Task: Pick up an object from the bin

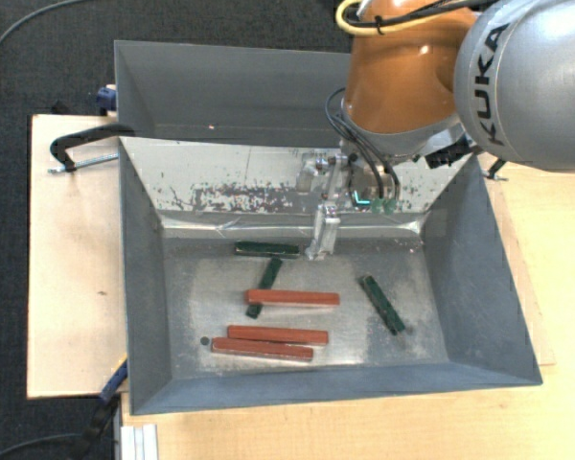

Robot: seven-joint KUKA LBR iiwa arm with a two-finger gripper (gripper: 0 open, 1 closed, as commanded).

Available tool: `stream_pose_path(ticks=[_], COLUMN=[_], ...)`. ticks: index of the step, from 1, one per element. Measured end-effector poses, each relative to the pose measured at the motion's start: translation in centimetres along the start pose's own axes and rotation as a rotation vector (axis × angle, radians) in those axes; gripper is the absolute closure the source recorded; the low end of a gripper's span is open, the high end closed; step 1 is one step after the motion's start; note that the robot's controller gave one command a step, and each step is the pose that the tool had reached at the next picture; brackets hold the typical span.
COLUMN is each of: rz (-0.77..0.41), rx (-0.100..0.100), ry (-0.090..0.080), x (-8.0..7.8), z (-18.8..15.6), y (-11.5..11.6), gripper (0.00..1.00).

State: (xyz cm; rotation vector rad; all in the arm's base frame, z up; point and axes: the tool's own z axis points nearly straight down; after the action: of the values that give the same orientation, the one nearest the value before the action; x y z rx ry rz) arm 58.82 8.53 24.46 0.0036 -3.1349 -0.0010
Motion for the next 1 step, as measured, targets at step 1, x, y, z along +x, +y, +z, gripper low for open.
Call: stream_pose_path(ticks=[1], rz=[0.002], rx=[-0.001], ry=[-0.009], x=[-0.14], z=[-0.50], y=[-0.06], gripper=[1.00])
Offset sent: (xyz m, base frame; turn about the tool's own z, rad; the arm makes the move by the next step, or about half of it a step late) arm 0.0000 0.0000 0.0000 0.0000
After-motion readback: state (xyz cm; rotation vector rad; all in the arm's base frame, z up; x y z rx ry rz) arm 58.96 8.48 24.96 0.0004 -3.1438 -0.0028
